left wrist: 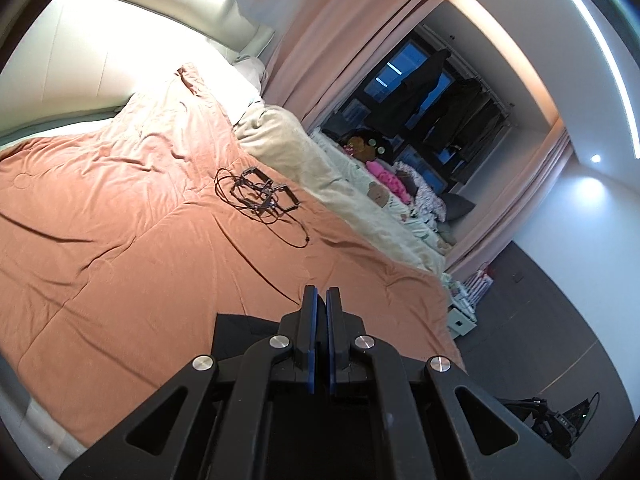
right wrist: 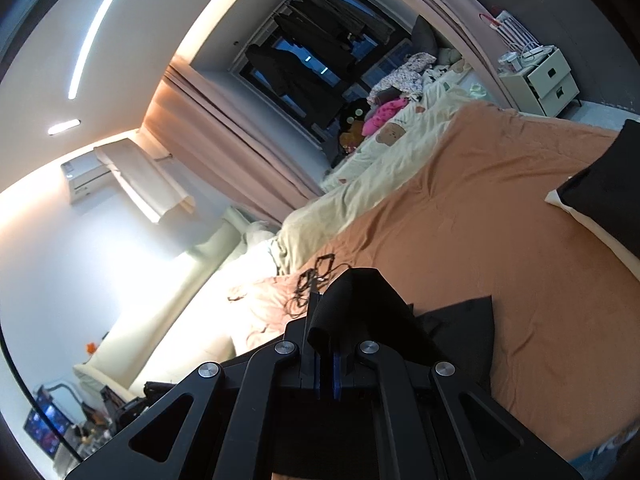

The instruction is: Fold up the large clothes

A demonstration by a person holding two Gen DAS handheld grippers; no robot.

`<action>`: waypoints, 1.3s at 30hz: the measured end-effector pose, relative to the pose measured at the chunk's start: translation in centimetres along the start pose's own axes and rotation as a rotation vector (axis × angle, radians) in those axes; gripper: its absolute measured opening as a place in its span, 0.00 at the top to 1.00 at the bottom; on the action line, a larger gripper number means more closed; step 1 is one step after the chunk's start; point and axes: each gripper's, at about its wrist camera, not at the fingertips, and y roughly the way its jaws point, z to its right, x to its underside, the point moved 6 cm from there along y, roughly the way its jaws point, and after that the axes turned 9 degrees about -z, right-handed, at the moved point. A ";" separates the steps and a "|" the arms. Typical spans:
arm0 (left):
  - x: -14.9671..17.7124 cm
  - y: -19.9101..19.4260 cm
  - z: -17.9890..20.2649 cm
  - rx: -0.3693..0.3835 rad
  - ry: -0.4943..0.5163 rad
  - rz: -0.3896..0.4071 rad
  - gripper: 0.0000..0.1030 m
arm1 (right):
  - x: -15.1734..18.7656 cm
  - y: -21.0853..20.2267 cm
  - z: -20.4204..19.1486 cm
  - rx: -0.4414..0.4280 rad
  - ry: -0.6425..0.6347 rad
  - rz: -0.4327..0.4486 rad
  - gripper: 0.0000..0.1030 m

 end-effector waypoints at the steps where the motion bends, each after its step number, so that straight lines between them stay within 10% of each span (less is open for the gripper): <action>1: -0.3 0.8 -0.1 -0.009 0.002 -0.006 0.94 | -0.5 0.9 0.5 0.009 0.003 -0.004 0.96; 27: -0.8 22.2 -7.4 -0.145 -0.109 -0.224 0.94 | -1.9 17.3 11.1 0.285 0.053 -0.187 0.93; 29: -0.6 23.4 -7.4 -0.139 -0.123 -0.272 0.84 | -1.6 18.4 11.7 0.336 0.059 -0.229 0.81; 31: -0.5 23.7 -7.3 -0.130 -0.120 -0.278 0.56 | -1.6 18.5 11.8 0.334 0.064 -0.233 0.37; 32: -0.7 23.4 -7.0 -0.133 -0.111 -0.261 0.43 | -1.6 18.0 11.7 0.341 0.059 -0.214 0.31; 34: -1.3 22.8 -6.8 -0.145 -0.092 -0.217 0.15 | -1.7 17.5 11.5 0.355 0.036 -0.189 0.28; 39: -1.1 21.5 -6.7 -0.144 -0.062 -0.197 0.15 | -1.0 15.5 12.3 0.410 -0.004 -0.225 0.28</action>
